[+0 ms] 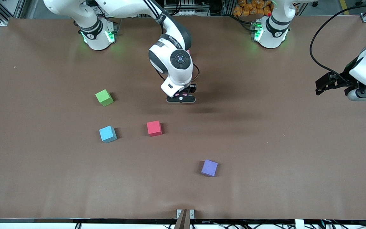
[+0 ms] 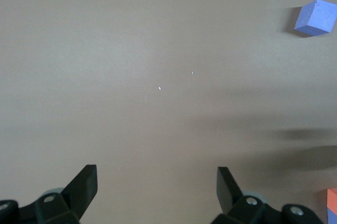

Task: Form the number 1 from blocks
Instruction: 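Lower the light pink block after the orange block with the right gripper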

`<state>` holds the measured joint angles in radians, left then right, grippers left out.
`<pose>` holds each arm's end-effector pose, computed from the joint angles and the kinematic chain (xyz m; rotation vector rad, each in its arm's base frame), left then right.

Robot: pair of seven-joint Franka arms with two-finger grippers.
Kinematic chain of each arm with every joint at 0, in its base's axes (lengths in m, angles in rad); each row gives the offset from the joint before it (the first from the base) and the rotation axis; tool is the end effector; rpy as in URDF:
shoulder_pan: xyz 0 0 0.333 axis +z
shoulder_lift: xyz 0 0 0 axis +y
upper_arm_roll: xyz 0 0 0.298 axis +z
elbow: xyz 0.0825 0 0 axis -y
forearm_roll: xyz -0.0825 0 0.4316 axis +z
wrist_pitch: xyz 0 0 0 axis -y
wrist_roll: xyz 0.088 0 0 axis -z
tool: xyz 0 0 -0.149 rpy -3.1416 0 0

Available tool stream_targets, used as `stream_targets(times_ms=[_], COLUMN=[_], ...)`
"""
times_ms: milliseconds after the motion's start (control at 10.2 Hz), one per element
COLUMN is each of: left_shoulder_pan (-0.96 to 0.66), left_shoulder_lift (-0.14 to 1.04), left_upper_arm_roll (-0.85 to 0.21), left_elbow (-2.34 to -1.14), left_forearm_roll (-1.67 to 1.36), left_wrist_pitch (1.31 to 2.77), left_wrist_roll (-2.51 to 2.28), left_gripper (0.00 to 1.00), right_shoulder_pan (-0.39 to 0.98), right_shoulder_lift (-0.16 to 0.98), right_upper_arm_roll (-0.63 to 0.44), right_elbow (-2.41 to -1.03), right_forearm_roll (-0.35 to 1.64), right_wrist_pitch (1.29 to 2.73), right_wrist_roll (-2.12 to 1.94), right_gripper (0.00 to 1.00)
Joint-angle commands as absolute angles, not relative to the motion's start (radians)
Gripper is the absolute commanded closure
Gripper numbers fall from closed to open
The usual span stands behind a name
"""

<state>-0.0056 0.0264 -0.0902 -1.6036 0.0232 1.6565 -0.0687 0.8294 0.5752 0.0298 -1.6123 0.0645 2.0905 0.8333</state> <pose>0.6155 -0.0553 0.5390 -3.1225 0.0448 -0.0441 0.4568 0.5363 0.1994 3.1106 -0.0200 -0.1826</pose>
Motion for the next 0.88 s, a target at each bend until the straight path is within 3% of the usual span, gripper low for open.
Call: stream_targets(times_ms=[0,786], left_shoulder_pan=[0.012,0.009], left_shoulder_lift=[0.028,0.032], left_upper_arm_roll=[-0.101,-0.103], left_elbow=[-1.582,-1.575], left_forearm_roll=[0.014,0.009], left_wrist_pitch=[1.634,1.643], left_wrist_roll=[-0.041,-0.046], left_gripper=[0.00,0.00], right_shoulder_pan=[0.833,0.830], right_shoulder_lift=[0.577,0.571], right_upper_arm_roll=[0.028,0.028], right_elbow=[-1.594,-1.595], right_forearm_roll=[0.077,0.092], right_wrist_pitch=[2.053,2.054], right_wrist_roll=[0.856,0.847], right_gripper=[1.00,1.00])
